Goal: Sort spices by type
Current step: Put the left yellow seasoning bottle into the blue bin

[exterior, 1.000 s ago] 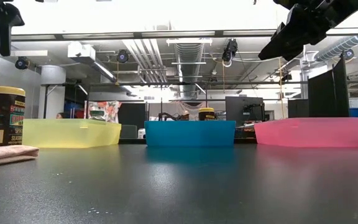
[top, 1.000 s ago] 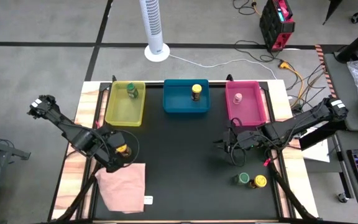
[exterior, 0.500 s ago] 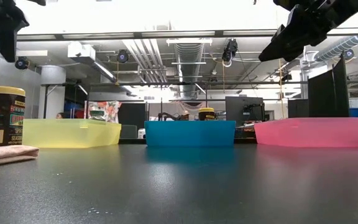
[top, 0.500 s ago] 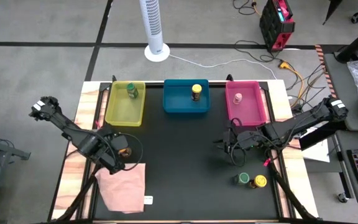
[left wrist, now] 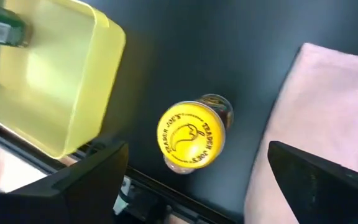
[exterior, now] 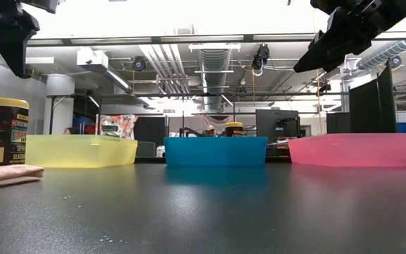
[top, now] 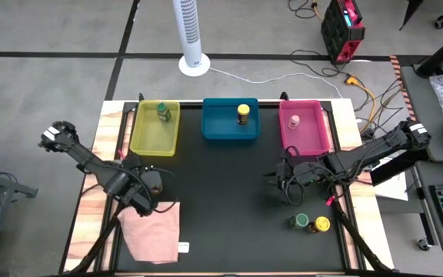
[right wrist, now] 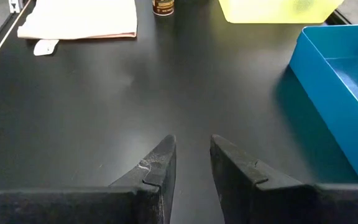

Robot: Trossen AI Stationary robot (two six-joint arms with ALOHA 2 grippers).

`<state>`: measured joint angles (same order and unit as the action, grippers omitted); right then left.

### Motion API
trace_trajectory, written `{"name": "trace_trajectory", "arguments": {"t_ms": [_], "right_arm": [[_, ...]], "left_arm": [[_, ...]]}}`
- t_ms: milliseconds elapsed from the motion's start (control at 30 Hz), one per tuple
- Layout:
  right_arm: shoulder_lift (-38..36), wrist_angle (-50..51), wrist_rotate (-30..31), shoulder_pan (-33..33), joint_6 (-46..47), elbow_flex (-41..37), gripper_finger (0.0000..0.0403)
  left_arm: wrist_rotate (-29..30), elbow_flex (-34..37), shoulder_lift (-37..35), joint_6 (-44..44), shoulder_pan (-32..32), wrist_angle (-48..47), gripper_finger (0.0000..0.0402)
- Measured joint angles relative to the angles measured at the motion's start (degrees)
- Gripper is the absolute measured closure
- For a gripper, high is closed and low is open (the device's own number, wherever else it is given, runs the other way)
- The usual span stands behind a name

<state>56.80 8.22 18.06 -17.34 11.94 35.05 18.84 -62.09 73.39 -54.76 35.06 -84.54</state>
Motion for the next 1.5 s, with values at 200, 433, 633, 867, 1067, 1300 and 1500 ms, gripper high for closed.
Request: {"name": "trace_trajectory", "arguments": {"t_ms": [200,433,633,867,1067,1300,1500], "right_arm": [[0.0,-0.08,0.02,0.02,-0.07,-0.07,0.0322],[0.0,-0.09,0.01,0.02,-0.61,-0.07,0.0334],[0.0,-0.12,0.02,0.02,-0.61,-0.07,0.0327],[0.0,-0.28,0.02,0.02,-0.61,-0.07,0.0306],[0.0,-0.45,0.04,0.02,-0.61,-0.07,0.0294],[0.0,-0.51,0.07,0.02,-0.61,-0.09,0.03],[0.0,-0.52,0.07,0.02,-0.59,-0.22,0.03]], "left_arm": [[0.0,0.01,-4.53,-1.26,-0.1,1.77,0.0036],[0.69,2.59,-7.6,-2.76,-2.09,2.98,0.0036],[-1.12,6.73,-7.64,-0.06,-3.74,5.4,0.0045],[-1.43,9.55,-8.84,0.17,-3.85,6.18,0.005],[-1.43,10.5,-9.76,0.24,-3.98,8.48,0.005],[-1.43,10.87,-9.78,0.25,-4.65,9.55,0.005],[-2.18,14.24,-9.76,0.26,-5.28,13.41,0.005]]}}
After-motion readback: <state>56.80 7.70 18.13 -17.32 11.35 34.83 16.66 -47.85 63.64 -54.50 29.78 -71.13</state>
